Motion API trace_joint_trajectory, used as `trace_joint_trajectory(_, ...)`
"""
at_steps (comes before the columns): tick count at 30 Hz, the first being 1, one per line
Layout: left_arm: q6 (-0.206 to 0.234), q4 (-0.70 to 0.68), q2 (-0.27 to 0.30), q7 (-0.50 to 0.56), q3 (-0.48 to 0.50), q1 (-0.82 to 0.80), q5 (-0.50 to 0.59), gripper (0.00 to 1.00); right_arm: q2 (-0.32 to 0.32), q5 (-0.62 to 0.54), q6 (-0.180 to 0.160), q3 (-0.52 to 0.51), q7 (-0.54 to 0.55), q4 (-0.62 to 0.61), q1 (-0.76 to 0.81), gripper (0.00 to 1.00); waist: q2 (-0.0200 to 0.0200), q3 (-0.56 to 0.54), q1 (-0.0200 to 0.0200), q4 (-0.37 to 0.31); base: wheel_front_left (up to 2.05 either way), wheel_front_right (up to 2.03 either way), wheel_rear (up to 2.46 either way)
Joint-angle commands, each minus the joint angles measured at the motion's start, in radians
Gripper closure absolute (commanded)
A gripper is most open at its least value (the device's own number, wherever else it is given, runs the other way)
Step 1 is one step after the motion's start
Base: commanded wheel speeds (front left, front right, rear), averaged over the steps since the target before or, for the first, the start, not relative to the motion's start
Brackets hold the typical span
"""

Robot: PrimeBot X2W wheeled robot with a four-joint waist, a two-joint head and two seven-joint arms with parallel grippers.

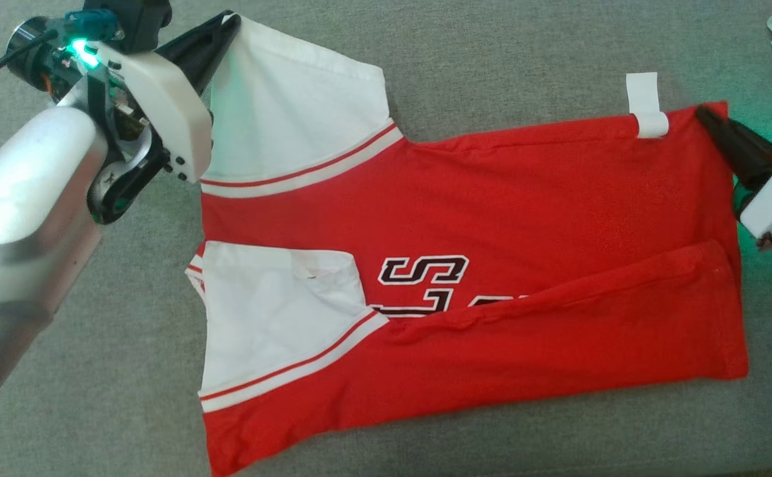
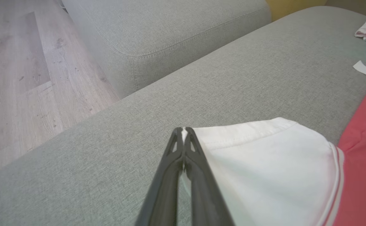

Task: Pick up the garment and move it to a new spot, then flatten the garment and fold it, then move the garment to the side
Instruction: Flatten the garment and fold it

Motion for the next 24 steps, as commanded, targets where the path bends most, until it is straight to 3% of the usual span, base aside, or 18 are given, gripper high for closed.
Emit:
trace_joint_trajectory(1, 0.002, -0.012, 0.037, -0.019, 0.034, -0.063, -0.011, 1.00, -0.022, 0.005, 0.003, 0.002, -0.019, -0.011, -0.008, 1.00, 0.0000, 0.001, -0.0001, 0.000, 0.00, 0.00, 0.00)
trace_joint_trajectory(13, 0.002, 0.051, 0.048, -0.301, 0.008, -0.136, 0.027, 1.00, -0.057, 0.030, 0.003, 0.040, -0.176, -0.021, -0.094, 1.00, 0.0000, -0.024, -0.0001, -0.008, 0.00, 0.00, 0.00)
trace_joint_trajectory(24, 0.004, -0.050, 0.107, -0.409, -0.050, 0.000, -0.042, 1.00, -0.158, 0.122, 0.003, 0.104, -0.252, -0.070, 0.013, 1.00, 0.0000, -0.086, -0.0001, 0.032, 0.00, 0.00, 0.00)
